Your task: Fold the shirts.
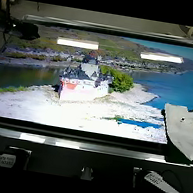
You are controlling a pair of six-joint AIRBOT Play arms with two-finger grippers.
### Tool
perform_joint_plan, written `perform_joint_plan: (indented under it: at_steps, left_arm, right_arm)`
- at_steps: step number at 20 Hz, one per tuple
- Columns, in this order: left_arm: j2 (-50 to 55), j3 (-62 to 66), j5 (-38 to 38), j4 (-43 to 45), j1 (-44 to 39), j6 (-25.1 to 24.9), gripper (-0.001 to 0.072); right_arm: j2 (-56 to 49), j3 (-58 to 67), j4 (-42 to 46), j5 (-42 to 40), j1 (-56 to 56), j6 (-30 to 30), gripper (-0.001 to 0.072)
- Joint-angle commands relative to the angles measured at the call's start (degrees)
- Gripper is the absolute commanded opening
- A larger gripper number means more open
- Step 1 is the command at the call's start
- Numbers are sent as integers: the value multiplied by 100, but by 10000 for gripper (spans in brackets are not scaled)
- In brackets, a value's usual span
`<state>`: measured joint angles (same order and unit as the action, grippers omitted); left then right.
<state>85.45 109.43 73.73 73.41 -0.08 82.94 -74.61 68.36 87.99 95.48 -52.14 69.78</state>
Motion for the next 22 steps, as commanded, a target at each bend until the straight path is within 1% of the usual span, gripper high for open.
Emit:
perform_joint_plan:
  at_steps: [1, 2, 3, 4, 5, 6, 7, 9, 11, 12, 13, 14, 15, 16, 17, 18, 19, 20, 21, 22]
  left_arm:
    - [2, 0, -17, -219, -2, 2, 22]
    - [2, 0, -17, -284, -2, 2, 23]
    - [0, 2, -15, -337, -2, 0, 22]
    - [-4, 7, -15, -400, -2, 0, 23]
    - [-13, 7, -17, -501, -2, 0, 23]
    - [-17, 9, -17, -643, -2, 0, 22]
    - [-17, 20, -15, -785, -2, 0, 22]
    - [-20, 70, -57, -892, -39, 0, 22]
    - [-22, 90, -229, -885, -136, 2, 21]
    - [-11, 90, -282, -748, -216, 15, 21]
    - [0, 87, -280, -264, -343, 192, 20]
    - [28, 85, -229, 638, -525, 511, 20]
    - [85, 83, -105, 1661, -721, 833, 20]
    - [186, 70, 90, 2686, -916, 1154, 21]
    - [306, 44, 284, 3154, -1010, 1360, 36]
    - [442, -7, 527, 3060, -1025, 1493, 247]
    - [566, -107, 949, 2791, -1023, 1523, 604]
    - [678, -321, 1506, 2492, -1023, 1499, 720]
    - [686, -693, 1762, 2221, -1025, 1462, 720]
    - [546, -1222, 1655, 1882, -1038, 1460, 720]
  right_arm:
    - [26, -702, 83, -575, -2, 249, 248]
    - [26, -767, 190, -590, -2, 129, 608]
    - [28, -737, 457, -621, -2, -334, 692]
    - [28, -597, 890, -603, -2, -468, 700]
    - [31, -321, 1353, -691, -2, -461, 699]
    - [33, 85, 1604, -914, -2, -485, 700]
    - [33, 570, 1596, -1185, 0, -592, 699]
    - [33, 1720, 1311, -1961, 133, -750, 697]
    - [33, 2739, 1008, -3036, 588, -929, 695]
    - [33, 3126, 798, -3558, 949, -1027, 690]
    - [31, 3364, 575, -3919, 1355, -1117, 677]
    - [31, 3445, 369, -4179, 1875, -1139, 658]
    - [0, 3438, 240, -4166, 2406, -1139, 658]
    - [-136, 3434, 225, -3895, 3021, -1137, 658]
    - [-361, 3410, 225, -3460, 3569, -1132, 659]
    - [-632, 3405, 195, -2883, 4000, -1095, 662]
    - [-933, 3405, 61, -2273, 4339, -1095, 665]
    - [-1270, 3401, -221, -1578, 4583, -1095, 675]
    - [-1554, 3379, -549, -1003, 4728, -1108, 678]
    - [-1823, 3368, -826, -516, 4817, -1115, 677]
